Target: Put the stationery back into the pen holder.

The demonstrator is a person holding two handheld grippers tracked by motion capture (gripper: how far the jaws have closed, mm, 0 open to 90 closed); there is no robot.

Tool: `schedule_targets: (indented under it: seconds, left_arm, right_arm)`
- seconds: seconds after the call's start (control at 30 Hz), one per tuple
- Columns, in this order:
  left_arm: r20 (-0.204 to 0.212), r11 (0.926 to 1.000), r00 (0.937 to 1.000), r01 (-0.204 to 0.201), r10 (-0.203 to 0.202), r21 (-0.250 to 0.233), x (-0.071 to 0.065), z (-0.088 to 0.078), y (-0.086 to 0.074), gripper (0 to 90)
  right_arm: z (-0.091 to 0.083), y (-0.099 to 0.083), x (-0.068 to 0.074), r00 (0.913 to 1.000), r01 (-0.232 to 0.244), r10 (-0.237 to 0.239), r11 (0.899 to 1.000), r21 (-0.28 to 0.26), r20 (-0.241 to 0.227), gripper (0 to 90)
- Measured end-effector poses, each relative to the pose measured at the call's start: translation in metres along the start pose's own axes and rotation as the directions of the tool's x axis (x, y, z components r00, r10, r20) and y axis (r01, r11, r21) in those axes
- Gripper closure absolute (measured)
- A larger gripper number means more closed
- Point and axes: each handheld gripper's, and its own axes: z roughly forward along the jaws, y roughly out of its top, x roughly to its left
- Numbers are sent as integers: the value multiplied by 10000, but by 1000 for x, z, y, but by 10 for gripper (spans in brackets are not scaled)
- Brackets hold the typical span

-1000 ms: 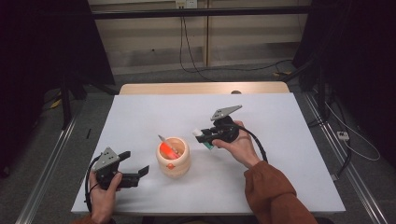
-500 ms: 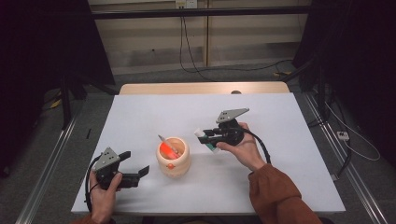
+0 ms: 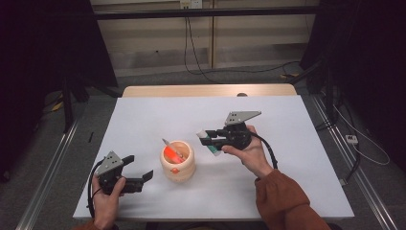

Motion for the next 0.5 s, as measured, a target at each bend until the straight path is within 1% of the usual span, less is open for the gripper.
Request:
schedule_targets:
  seconds: [0.07, 0.27, 0.3, 0.4, 0.5]
  left_arm:
    - [-7, 10000, 10000, -16, 16, 6, 0, 0, 0, 50]
    - [-9, 10000, 10000, -1, 1, -11, 0, -1, 0, 50]
    - [-8, 10000, 10000, -4, 4, -4, 0, 0, 0, 50]
    - [-9, 10000, 10000, 7, -7, -12, 0, -1, 0, 50]
    - [-12, 10000, 10000, 7, -7, -3, 0, -1, 0, 50]
  right_arm:
    - [1, 2, 1, 10000, -20, 19, 9998, -175, -90, 662]
    - [6, 4, 4, 9996, 22, -31, 9994, -343, -285, 662]
    - [7, 5, 5, 9996, 54, -65, 9992, -403, -273, 662]
    - [9, 9, 7, 9990, 49, -79, 9978, -662, -446, 662]
    - [11, 12, 9, 9987, 134, -170, 9973, -721, -491, 662]
